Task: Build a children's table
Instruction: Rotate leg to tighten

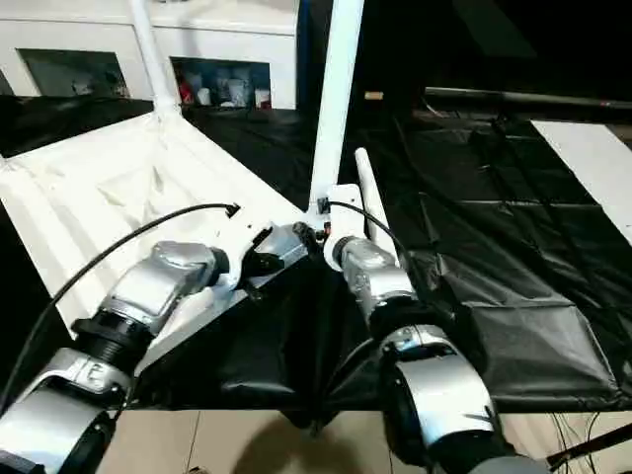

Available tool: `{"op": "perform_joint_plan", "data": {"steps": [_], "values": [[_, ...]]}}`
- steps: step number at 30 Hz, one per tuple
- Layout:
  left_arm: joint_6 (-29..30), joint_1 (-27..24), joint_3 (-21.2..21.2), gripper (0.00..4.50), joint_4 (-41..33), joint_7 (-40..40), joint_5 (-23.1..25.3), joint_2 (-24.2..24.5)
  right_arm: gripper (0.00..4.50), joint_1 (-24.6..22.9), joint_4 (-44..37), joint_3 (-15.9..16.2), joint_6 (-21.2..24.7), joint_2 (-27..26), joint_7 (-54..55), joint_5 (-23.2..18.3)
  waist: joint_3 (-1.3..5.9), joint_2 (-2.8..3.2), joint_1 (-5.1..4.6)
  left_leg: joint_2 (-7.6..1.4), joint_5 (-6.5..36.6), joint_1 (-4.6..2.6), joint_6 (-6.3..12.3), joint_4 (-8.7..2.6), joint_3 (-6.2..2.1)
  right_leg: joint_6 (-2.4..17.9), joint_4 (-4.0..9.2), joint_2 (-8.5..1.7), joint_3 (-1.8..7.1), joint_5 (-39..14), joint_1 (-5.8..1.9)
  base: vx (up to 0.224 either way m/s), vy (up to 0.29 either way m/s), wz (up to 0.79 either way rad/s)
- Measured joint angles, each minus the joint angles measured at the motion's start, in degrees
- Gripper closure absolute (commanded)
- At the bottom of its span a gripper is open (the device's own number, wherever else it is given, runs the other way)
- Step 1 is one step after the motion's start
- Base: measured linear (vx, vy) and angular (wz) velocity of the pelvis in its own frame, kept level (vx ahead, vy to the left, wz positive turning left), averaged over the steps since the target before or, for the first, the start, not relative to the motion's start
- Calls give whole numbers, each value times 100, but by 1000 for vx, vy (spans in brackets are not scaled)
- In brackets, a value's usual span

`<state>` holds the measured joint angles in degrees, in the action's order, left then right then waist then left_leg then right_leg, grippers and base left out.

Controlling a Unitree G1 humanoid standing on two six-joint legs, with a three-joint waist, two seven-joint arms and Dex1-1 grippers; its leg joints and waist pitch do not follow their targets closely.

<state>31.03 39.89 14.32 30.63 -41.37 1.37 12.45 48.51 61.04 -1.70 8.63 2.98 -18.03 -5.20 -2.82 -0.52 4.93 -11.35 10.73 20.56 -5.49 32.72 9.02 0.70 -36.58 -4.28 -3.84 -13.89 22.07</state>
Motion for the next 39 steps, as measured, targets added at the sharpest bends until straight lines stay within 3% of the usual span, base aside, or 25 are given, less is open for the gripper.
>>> {"op": "perform_joint_plan", "data": {"steps": [6, 12, 15, 22, 31, 39], "values": [[-185, -215, 101, 450, -445, -558, -60, 410, 41, -521, -932, 382, 1, 441, -1145, 43, -18, 13, 29, -11, -16, 70, 61, 3, 34, -11, 40, 1, -13, 6, 36, 0, 0, 0], [-833, -531, 56, 450, -643, -1330, -263, 866, 41, -1212, -1946, 777, -380, 1122, -2689, 17, -18, 12, 37, -21, 28, 157, 138, 81, 52, -21, 34, -2, -10, 13, 93, 0, 0, 0], [-966, -760, 1, 450, -806, -1836, -453, 1108, 41, -1389, -2060, 846, -557, 1341, -3191, 7, -18, 12, 47, -26, 40, 172, 156, 121, 62, -22, 25, -9, -9, 14, 96, 0, 0, 0], [-1159, -978, 82, 450, -1030, -2459, -571, 1460, 41, -1679, -2625, 909, -690, 1354, -3782, -194, -21, 8, 56, -50, 37, 164, 152, 183, 85, -21, -40, -24, 2, 14, 96, 0, 0, 0], [-1254, -1050, 192, 450, -1066, -2611, -571, 1480, 41, -1709, -2684, 994, -813, 1328, -3980, -194, -22, 6, 53, -51, 0, 158, 147, 183, 91, -15, -48, -26, 5, 37, 90, 0, 0, 0], [-1328, -1050, 215, 450, -1066, -2609, -550, 1493, 117, -1709, -2657, 1005, -812, 1248, -4017, -195, -22, 6, 46, -51, -2, 159, 148, 183, 91, -16, -49, -26, 5, 38, 91, 0, 0, 0]]}}
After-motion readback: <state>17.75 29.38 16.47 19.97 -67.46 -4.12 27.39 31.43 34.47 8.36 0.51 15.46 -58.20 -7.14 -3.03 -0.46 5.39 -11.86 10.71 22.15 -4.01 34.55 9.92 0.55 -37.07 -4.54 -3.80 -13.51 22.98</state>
